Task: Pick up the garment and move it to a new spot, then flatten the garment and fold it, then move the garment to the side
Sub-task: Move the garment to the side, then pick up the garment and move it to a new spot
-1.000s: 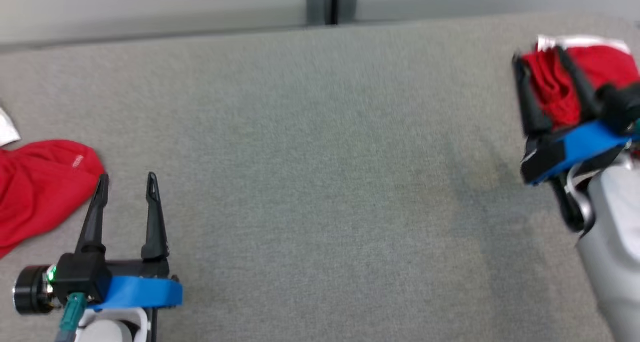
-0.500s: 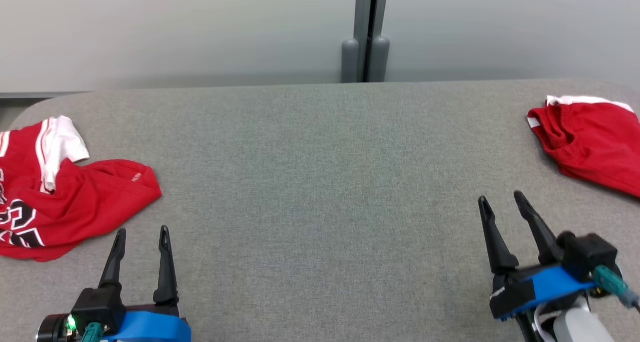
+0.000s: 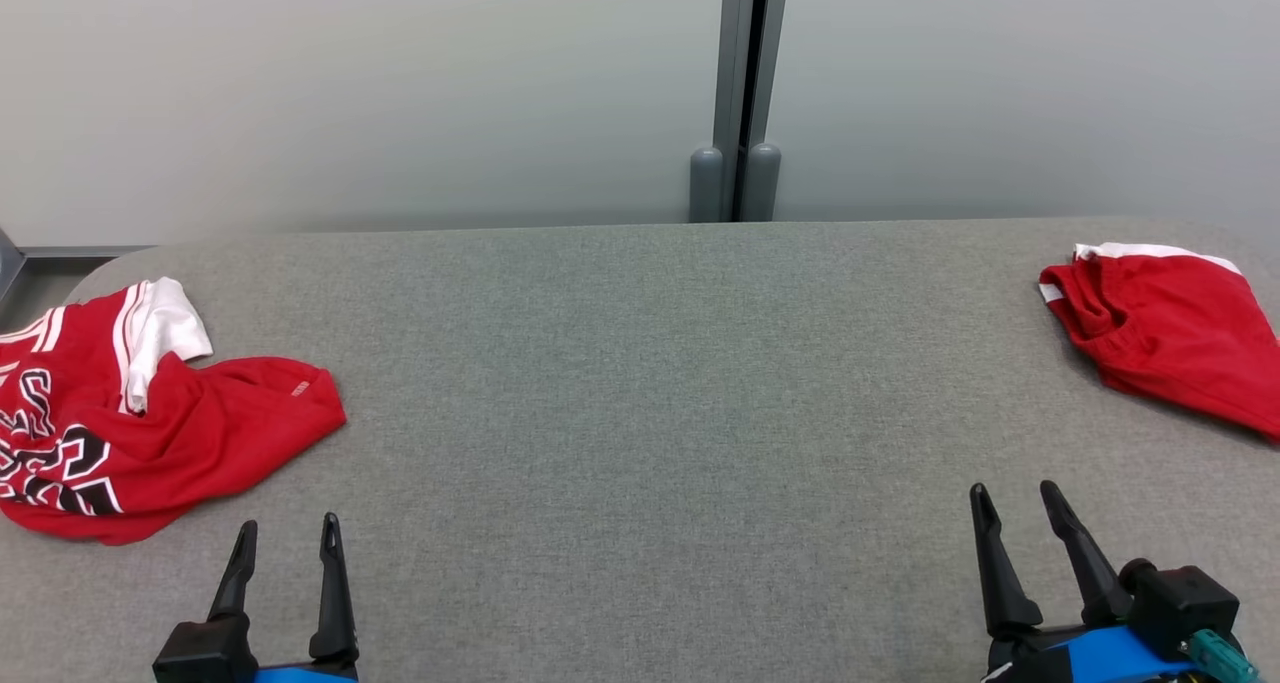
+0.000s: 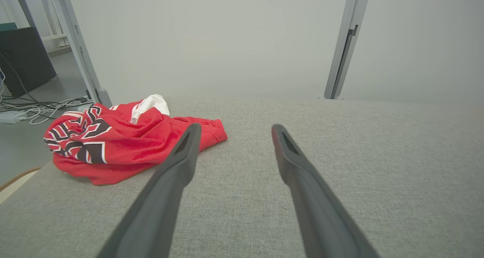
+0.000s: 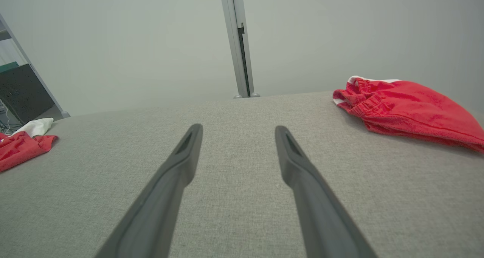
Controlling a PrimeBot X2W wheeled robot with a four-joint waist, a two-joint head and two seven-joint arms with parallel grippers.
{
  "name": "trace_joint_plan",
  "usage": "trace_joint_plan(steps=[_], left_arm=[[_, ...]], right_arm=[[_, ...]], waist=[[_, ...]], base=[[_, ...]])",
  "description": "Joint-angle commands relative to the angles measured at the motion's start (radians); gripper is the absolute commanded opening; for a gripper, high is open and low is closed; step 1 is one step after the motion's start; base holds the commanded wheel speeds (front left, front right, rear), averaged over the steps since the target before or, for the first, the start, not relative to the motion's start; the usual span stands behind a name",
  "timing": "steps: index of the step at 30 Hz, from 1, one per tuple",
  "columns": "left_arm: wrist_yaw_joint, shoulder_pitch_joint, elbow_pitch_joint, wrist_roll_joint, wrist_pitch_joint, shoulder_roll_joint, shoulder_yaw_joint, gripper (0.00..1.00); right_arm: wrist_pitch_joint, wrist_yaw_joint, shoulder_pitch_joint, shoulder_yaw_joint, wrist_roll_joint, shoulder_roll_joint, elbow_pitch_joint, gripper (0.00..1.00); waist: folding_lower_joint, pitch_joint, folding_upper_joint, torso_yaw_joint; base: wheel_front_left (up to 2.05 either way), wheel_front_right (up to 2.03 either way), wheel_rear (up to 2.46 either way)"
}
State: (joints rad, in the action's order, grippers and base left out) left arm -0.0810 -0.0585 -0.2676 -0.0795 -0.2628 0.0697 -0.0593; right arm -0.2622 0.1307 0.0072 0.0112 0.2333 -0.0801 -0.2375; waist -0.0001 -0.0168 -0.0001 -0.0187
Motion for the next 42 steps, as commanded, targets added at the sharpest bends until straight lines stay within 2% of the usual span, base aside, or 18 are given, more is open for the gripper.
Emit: trace_joint_plan(steps=[1,14,22,29,42], left_arm=[[-0.005,-0.007,-0.002,0.003,-0.003,0.003,-0.006,1.0],[-0.003,0.0,0.005,0.014,-0.003,-0.001,-0.002,1.0],[0.001,0.014,0.002,0.006,-0.003,0.005,-0.019,1.0],[0.005,0.019,0.005,0.001,-0.003,0.012,-0.052,1.0],[0.026,0.002,0.034,-0.006,-0.003,0.002,-0.084,1.0]], right_arm=[[-0.004,0.0,0.014,0.001,-0.005,0.002,0.0,1.0],[-0.004,0.0,0.021,0.0,-0.014,0.014,-0.003,1.0],[-0.004,0.0,0.017,0.02,-0.008,0.02,-0.003,1.0],[-0.004,0.0,-0.005,0.037,-0.009,0.023,-0.005,1.0],[-0.004,0.0,-0.023,0.036,-0.024,0.026,-0.001,1.0]], waist=[[0.0001,0.002,0.0001,0.004],[0.0001,-0.002,0.0001,0.003],[0.0001,-0.006,0.0001,-0.034],[0.0001,-0.016,0.0001,-0.107],[0.0001,-0.042,0.0001,-0.299]], base=[[0.0,0.0,0.0],[0.0,0.0,0.0],[0.0,0.0,0.0],[0.0,0.0,0.0],[0.0,0.0,0.0]])
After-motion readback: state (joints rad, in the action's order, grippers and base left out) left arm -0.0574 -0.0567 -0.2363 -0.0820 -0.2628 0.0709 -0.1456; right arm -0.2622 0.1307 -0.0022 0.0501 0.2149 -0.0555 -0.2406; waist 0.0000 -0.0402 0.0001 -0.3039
